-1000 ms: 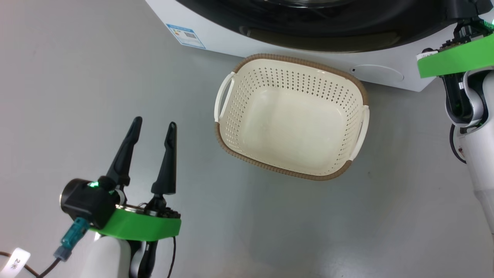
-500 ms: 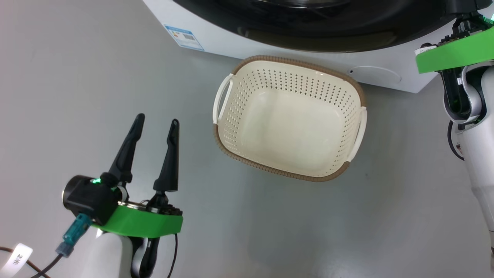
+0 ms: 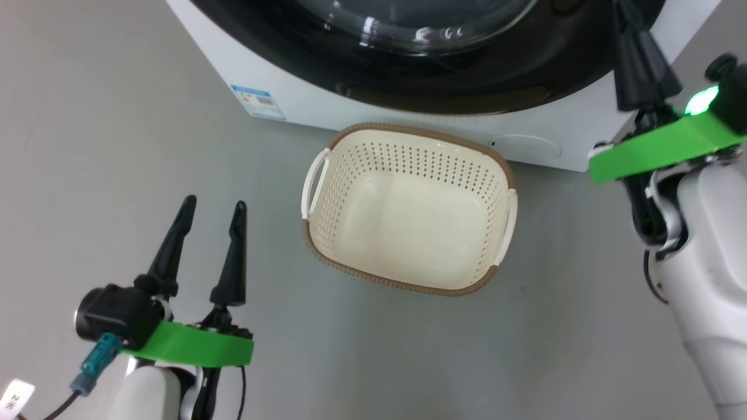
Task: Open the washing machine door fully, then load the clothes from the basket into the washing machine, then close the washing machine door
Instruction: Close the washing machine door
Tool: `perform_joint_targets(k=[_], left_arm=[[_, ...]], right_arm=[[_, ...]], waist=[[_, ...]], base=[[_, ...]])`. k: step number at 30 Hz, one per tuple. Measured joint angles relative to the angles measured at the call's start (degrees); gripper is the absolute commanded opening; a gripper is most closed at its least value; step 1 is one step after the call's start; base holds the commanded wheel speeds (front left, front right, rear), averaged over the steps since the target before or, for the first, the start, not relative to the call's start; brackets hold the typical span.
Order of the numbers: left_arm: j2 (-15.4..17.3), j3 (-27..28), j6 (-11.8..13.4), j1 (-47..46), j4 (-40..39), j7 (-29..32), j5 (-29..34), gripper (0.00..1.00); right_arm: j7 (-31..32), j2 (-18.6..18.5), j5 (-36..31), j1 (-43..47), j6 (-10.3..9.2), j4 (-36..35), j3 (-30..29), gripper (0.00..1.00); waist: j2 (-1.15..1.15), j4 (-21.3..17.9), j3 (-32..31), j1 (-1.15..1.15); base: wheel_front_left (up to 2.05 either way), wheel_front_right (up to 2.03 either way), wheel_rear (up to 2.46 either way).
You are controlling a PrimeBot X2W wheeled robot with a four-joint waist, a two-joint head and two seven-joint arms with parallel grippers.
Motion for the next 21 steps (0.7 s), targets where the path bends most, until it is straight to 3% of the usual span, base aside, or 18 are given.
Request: perform_joint_targets(k=[1,21], left_arm=[[0.3,0.2,0.0,0.3,0.2,0.0,0.0,1.00],[4.0,3.6,0.0,4.9,2.4,0.0,0.2,1.00]], right_arm=[[0.0,0.1,0.0,0.8,0.00,0.0,0.4,1.00],[0.0,1.1,0.7,15.1,0.00,-1.5,-1.8,1.00]], waist=[[0.00,-0.3,-0.5,0.00],[0.00,-8.9,-8.0,0.00]], base=[[0.00,0.00,0.00],[0.00,0.00,0.00]])
